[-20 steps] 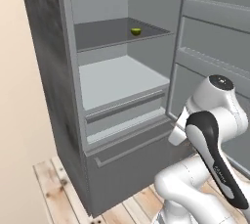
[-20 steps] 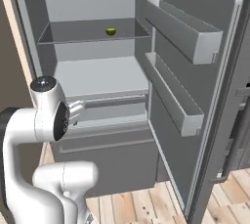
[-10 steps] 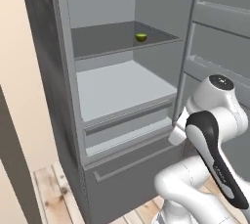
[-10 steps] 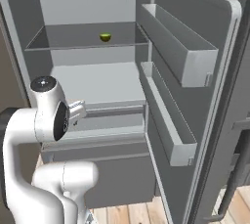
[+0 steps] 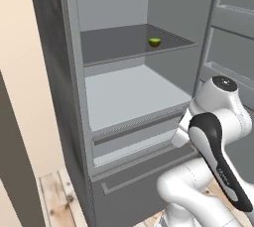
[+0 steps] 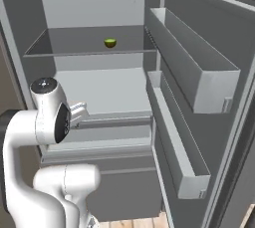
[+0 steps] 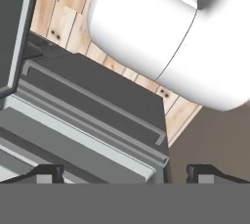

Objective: Retrieve the kiwi and banana from the fridge and place them into the bowl on the dining table.

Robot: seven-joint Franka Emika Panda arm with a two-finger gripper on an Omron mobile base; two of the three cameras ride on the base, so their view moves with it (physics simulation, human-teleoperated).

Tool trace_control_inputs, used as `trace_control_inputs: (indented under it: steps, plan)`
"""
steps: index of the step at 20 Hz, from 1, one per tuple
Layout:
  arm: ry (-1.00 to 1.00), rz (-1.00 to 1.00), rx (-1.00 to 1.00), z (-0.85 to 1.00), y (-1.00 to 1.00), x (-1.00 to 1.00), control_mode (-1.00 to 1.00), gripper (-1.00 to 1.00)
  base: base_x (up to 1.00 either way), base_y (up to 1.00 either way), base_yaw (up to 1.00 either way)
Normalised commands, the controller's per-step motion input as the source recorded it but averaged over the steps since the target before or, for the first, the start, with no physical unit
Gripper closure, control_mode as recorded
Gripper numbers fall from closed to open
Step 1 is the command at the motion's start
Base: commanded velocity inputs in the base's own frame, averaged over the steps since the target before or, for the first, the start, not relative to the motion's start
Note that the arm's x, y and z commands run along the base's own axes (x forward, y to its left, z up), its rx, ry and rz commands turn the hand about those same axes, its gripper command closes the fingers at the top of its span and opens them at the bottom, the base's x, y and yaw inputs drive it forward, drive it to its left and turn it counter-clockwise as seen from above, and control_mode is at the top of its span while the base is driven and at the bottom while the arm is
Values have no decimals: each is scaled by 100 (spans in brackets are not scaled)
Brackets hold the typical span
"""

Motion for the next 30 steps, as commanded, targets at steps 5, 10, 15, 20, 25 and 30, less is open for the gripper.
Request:
trace_control_inputs:
  steps: [5, 10, 15, 20, 25, 30]
  plan:
    - [0, 0, 0, 0, 0, 0, 100, -100, 46, -18, 6]
    - [0, 0, 0, 0, 0, 0, 100, -100, 33, -25, 2]
    - [-2, 0, 4, 0, -32, 16, -100, -100, 0, 0, 0]
    - [-3, -16, 1, 14, -10, 4, -100, -100, 0, 0, 0]
    - [-1, -34, 0, 24, 0, 0, -100, -100, 0, 0, 0]
    - [-4, -28, 0, 27, 0, 6, -100, -100, 0, 0, 0]
